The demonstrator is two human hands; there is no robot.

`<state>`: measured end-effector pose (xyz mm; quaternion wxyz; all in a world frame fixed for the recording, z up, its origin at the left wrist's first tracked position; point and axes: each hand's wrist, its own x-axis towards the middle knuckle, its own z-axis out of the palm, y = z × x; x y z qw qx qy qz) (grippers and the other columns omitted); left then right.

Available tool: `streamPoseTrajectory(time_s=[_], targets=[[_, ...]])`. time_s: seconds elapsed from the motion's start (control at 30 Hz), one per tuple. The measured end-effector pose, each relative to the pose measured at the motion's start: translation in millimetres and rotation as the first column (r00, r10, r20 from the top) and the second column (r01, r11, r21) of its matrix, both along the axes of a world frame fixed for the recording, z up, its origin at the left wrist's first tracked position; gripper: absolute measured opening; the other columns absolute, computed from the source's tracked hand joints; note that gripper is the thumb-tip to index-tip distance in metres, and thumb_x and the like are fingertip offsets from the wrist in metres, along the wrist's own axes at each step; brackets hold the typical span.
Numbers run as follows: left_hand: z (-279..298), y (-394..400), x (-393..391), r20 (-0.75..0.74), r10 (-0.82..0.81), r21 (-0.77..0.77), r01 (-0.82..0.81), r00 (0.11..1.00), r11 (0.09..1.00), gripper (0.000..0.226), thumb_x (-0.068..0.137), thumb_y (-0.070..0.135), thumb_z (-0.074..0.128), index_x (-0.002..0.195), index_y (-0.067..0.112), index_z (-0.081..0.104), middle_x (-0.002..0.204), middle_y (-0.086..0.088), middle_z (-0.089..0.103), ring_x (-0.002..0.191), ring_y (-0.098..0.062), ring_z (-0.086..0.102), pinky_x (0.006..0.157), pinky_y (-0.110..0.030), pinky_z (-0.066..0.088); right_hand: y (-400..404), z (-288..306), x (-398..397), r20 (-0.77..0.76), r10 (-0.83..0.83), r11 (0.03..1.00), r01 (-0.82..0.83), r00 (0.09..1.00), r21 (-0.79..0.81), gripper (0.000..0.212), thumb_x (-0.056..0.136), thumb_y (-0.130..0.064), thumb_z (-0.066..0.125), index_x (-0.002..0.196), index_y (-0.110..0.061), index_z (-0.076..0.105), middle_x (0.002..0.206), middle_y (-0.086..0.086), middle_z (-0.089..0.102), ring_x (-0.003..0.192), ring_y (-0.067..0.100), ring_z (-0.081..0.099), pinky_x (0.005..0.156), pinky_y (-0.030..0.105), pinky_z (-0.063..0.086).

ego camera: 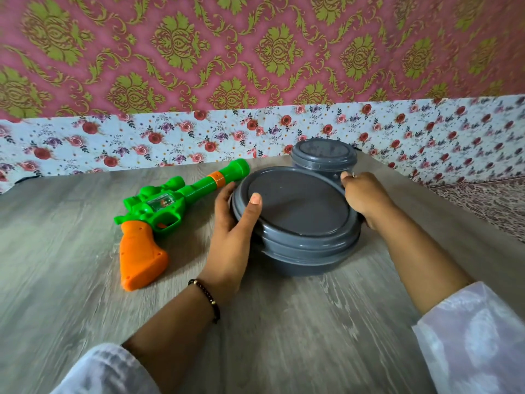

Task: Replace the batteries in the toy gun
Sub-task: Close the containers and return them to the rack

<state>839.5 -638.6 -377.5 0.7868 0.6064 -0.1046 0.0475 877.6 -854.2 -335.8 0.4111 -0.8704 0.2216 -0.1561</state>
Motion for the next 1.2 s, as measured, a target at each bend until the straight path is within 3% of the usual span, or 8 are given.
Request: streamPoseTrajectory(time_s=[0.17, 0.23, 0.33, 0.6, 0.73, 0.87, 1.0, 1.2], targets=[[4.5, 7.8, 5.2, -0.212, 0.095, -0.26, -0.15, 0.973, 0.954, 0.048, 0.085, 0.009, 0.062, 0.129, 0.022, 0.047, 0.114, -0.005, 0.066, 0.101, -0.022, 0.064, 0.089, -0.038, 0.053, 13.5, -7.8, -0.5, 0.133, -0.013, 0.846, -0.059, 0.991, 0.531, 0.035, 0.099, -0.035, 0.036, 0.091, -0.01, 0.06, 0.089, 0.014, 0.065, 0.08, 0.028, 0.062, 0.071, 0.036, 0.048], [3.8, 9.3, 6.5, -0.214, 0.139, -0.277, -0.196, 0.967, 0.941, 0.046, 0.085, 0.006, 0.059, 0.128, 0.021, 0.049, 0.106, -0.002, 0.066, 0.098, -0.021, 0.063, 0.088, -0.038, 0.052, 12.4, -16.8, 6.3, 0.161, -0.107, 0.815, -0.006, 0.981, 0.579, 0.038, 0.099, -0.034, 0.038, 0.082, -0.008, 0.06, 0.08, 0.014, 0.062, 0.072, 0.027, 0.058, 0.069, 0.037, 0.047], [0.4, 8.7, 6.4, -0.18, 0.178, -0.273, -0.223, 0.967, 0.936, 0.045, 0.086, 0.004, 0.058, 0.127, 0.022, 0.051, 0.11, 0.0, 0.066, 0.105, -0.019, 0.062, 0.093, -0.035, 0.051, 5.3, -28.7, 24.3, 0.153, -0.234, 0.752, 0.079, 0.96, 0.655, 0.035, 0.092, -0.033, 0.049, 0.092, -0.001, 0.065, 0.079, 0.016, 0.061, 0.067, 0.027, 0.055, 0.063, 0.036, 0.045], [-2.1, 5.0, 7.9, -0.147, 0.208, -0.263, -0.241, 0.967, 0.934, 0.046, 0.087, 0.005, 0.059, 0.129, 0.021, 0.047, 0.12, -0.003, 0.063, 0.106, -0.013, 0.062, 0.094, -0.029, 0.05, -32.9, -21.2, 76.9, -0.084, -0.191, 0.679, 0.193, 0.978, 0.709, 0.074, 0.064, -0.075, 0.06, 0.103, -0.012, 0.061, 0.074, 0.004, 0.069, 0.063, 0.017, 0.061, 0.078, 0.028, 0.052], [-4.4, 5.5, 11.3, -0.118, 0.191, -0.244, -0.215, 0.974, 0.946, 0.046, 0.087, 0.006, 0.06, 0.128, 0.021, 0.048, 0.118, 0.0, 0.063, 0.1, -0.006, 0.063, 0.088, -0.021, 0.052, -34.1, -20.6, 102.3, -0.065, -0.206, 0.643, 0.185, 0.976, 0.744, 0.08, 0.062, -0.07, 0.067, 0.116, -0.014, 0.053, 0.088, 0.008, 0.071, 0.078, 0.018, 0.071, 0.082, 0.037, 0.056], [-4.8, 5.5, 10.5, -0.122, 0.186, -0.229, -0.21, 0.975, 0.951, 0.047, 0.085, 0.009, 0.063, 0.127, 0.023, 0.049, 0.117, 0.002, 0.064, 0.108, -0.014, 0.062, 0.097, -0.032, 0.05, -39.1, -23.3, 116.0, -0.017, -0.179, 0.627, 0.127, 0.984, 0.768, 0.066, 0.069, -0.061, 0.067, 0.114, -0.015, 0.056, 0.091, 0.007, 0.07, 0.07, 0.018, 0.07, 0.089, 0.036, 0.052], [-6.3, 7.2, 11.9, -0.138, 0.179, -0.209, -0.205, 0.974, 0.956, 0.053, 0.074, 0.02, 0.066, 0.125, 0.027, 0.052, 0.116, 0.003, 0.066, 0.11, -0.017, 0.062, 0.1, -0.042, 0.048, -42.9, -29.7, 118.2, 0.044, -0.244, 0.63, 0.124, 0.969, 0.766, 0.05, 0.069, -0.048, 0.07, 0.102, -0.012, 0.059, 0.083, 0.006, 0.067, 0.062, 0.019, 0.068, 0.081, 0.042, 0.054], [-8.8, 8.5, 12.0, -0.118, 0.174, -0.196, -0.195, 0.978, 0.961, 0.057, 0.071, 0.019, 0.061, 0.127, 0.024, 0.051, 0.108, 0.006, 0.07, 0.101, -0.01, 0.065, 0.083, -0.026, 0.052, -40.0, -35.9, 96.1, 0.09, -0.289, 0.702, 0.147, 0.953, 0.696, 0.036, 0.07, -0.044, 0.07, 0.075, -0.01, 0.06, 0.058, 0.007, 0.063, 0.047, 0.018, 0.052, 0.048, 0.029, 0.041]])
